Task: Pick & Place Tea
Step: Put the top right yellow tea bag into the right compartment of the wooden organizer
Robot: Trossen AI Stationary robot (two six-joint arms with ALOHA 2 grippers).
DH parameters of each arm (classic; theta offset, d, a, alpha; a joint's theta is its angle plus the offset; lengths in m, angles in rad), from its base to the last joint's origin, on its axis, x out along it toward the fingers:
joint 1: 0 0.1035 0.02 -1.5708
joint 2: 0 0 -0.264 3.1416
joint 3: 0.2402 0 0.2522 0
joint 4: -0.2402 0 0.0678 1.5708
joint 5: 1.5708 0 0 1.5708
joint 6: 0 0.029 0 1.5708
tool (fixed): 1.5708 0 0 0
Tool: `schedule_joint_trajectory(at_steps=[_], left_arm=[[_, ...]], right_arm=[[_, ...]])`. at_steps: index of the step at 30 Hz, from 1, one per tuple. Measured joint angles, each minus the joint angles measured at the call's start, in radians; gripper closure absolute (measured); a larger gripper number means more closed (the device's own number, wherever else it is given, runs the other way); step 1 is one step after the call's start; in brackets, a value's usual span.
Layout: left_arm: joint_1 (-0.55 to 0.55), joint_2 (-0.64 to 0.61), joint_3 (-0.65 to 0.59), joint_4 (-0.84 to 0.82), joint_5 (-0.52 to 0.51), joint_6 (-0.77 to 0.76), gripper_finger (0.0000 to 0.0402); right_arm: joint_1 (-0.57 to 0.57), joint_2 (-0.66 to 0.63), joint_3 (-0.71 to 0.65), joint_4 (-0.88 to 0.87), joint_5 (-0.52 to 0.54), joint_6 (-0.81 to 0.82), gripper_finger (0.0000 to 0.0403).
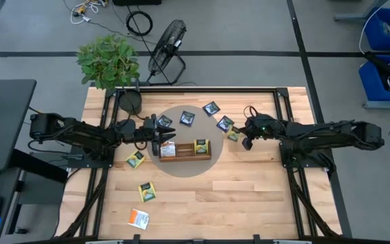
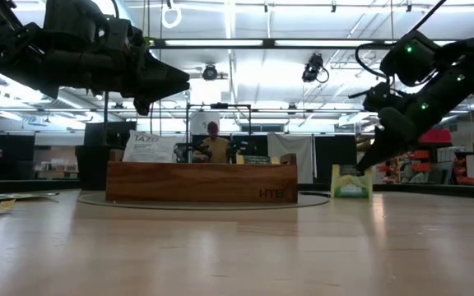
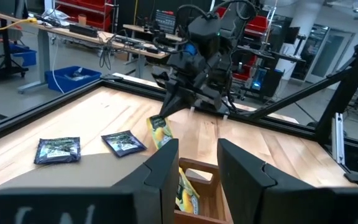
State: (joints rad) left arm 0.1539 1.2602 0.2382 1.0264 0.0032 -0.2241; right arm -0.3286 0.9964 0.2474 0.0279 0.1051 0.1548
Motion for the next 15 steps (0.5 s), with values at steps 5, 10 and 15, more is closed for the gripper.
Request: schedule_joint_trajectory(at_steps=[5,10,15], left_arm=[[0.000,0.000,0.000,-0.005,0.000,0.001,0.0287],[0.000,0.000,0.000,-0.006,0.000,0.002,0.0287],[0.000,0.000,0.000,-0.006,0.000,0.008,0.0287]], right_arm=[[0.043,-0.029,0.014,0.016,0.063,-0.042,0.0401],[0.097,-0.068,0.084,-0.005,0.072,-0.071,0.0402],[0.160,-0.069,0.179,-0.085,0.093,-0.114,0.0402]])
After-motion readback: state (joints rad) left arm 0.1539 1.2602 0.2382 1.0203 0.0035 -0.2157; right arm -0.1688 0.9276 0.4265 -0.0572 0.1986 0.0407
